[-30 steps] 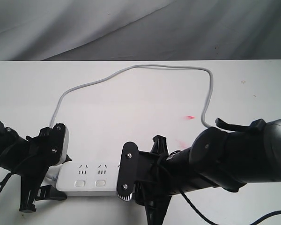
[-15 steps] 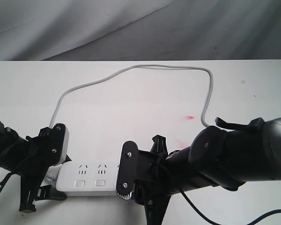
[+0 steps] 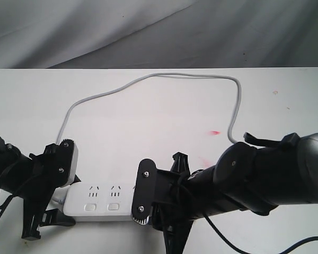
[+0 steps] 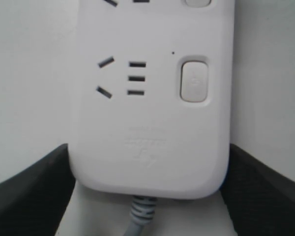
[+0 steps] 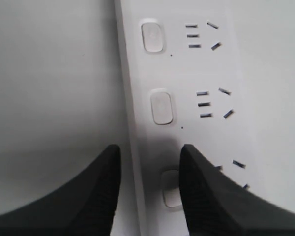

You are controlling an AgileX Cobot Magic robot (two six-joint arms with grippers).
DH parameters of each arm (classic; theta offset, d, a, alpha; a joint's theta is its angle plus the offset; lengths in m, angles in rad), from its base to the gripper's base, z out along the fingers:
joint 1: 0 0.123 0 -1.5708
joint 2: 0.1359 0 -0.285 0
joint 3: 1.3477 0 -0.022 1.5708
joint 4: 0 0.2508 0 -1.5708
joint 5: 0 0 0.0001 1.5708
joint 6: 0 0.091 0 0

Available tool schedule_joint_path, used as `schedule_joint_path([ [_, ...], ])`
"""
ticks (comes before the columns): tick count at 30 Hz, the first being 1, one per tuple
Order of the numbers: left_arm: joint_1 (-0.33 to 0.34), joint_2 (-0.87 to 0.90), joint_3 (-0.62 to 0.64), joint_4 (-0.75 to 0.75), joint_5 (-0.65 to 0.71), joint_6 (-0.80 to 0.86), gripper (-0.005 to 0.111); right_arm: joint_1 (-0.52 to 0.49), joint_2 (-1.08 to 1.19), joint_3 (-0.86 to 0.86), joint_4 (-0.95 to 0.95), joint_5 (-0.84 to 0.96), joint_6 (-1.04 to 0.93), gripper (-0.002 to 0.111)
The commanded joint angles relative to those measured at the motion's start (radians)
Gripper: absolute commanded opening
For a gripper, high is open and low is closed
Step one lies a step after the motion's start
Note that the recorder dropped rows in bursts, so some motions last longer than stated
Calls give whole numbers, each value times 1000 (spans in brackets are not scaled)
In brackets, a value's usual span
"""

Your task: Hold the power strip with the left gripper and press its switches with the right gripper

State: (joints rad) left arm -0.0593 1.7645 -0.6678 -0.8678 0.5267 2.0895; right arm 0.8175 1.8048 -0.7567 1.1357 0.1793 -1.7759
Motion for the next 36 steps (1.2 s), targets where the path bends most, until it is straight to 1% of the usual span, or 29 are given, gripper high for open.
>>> schedule_joint_path([
  [1,2,5,-2,15,-33,4,54,-4,16,23,-10,58,11,36],
  [9,2,5,-2,15,-33,4,54,-4,18,34,-8,69,17,36],
  [15,2,5,-2,15,-33,4,54,-4,18,85,0,69,24,36],
  [27,2,5,-2,15,-33,4,54,0,18,81,-30,62,24,36],
  [36,2,5,-2,15,-33,4,54,0,-37,79,-30,38,23,36],
])
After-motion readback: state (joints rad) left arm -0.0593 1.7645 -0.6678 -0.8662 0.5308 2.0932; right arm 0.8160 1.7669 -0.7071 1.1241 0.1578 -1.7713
